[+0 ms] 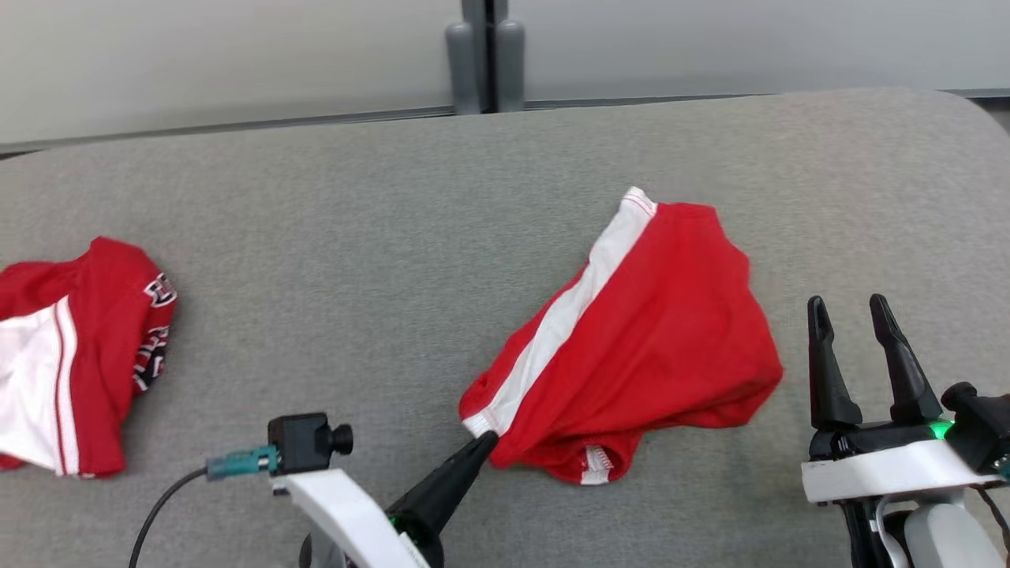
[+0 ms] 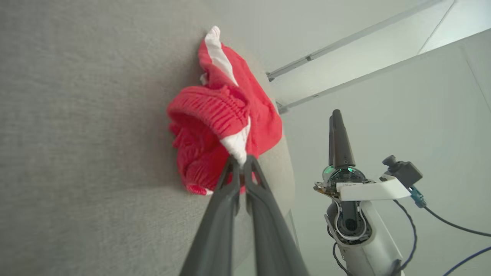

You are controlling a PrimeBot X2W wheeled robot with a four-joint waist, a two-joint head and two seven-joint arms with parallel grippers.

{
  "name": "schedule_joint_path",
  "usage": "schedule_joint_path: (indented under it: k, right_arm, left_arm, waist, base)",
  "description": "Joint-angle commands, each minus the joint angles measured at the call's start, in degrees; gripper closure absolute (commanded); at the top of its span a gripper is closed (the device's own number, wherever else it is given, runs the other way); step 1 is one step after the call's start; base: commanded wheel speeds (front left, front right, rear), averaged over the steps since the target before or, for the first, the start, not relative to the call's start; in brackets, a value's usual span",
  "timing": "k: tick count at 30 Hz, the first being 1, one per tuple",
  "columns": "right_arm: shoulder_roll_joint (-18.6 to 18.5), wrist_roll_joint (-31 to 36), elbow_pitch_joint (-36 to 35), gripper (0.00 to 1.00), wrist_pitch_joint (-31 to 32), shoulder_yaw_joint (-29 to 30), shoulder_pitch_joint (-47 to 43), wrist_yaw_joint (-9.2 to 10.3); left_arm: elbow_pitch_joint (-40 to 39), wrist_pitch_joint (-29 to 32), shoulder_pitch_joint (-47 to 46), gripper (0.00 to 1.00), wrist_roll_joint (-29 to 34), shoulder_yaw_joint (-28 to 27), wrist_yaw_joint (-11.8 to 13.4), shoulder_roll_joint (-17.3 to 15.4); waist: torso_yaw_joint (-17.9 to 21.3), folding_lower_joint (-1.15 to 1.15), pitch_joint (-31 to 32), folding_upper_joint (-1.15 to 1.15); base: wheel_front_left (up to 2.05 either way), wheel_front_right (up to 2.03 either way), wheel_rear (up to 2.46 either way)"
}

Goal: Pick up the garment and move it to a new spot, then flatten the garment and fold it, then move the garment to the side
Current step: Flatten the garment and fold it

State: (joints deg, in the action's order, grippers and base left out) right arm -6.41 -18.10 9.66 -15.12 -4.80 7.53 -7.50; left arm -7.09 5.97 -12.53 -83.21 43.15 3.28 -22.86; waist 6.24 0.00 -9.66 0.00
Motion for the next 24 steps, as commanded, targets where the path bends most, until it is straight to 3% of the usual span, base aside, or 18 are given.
schedule_joint_path:
  k: [1,6,7,12,17,24]
  right_arm:
    - [-2.5,-1.0,1.5,0.00,0.0,-0.8,0.5,0.02]
    - [-10.9,-5.0,8.1,0.00,4.6,-7.8,6.4,0.02]
    - [-10.9,-5.0,8.1,0.00,4.6,-7.8,6.4,0.02]
    - [-18.9,-10.2,11.4,0.00,18.1,-16.0,16.7,0.02]
    - [-23.1,-17.6,14.6,0.00,30.8,-23.9,25.3,0.03]
    - [-25.2,-22.0,21.0,0.00,34.1,-31.9,30.7,0.03]
  left_arm:
    - [-0.2,-1.6,2.4,1.00,0.1,-0.3,0.0,-0.8]
    - [3.6,-4.7,5.4,1.00,1.8,-0.5,-0.9,-1.6]
    - [3.6,-4.7,5.4,1.00,1.8,-0.5,-0.9,-1.6]
    - [9.2,-6.0,4.0,1.00,3.7,0.2,-2.4,-0.4]
    - [14.3,-6.5,2.0,1.00,5.7,1.6,-4.1,1.6]
    - [18.8,-7.1,-0.3,1.00,6.9,2.9,-6.3,4.6]
  waist:
    - [-5.8,0.00,-2.6,0.00]
    - [-11.0,0.00,-3.3,0.00]
    - [-11.0,0.00,-3.3,0.00]
    - [-14.5,0.00,-4.0,0.00]
    - [-17.3,0.00,-4.9,0.00]
    - [-19.8,0.00,-6.0,0.00]
  base:
    - [0.00,0.00,0.00]
    - [0.00,0.00,0.00]
    - [0.00,0.00,0.00]
    - [0.00,0.00,0.00]
    - [0.00,0.00,0.00]
    - [0.00,0.00,0.00]
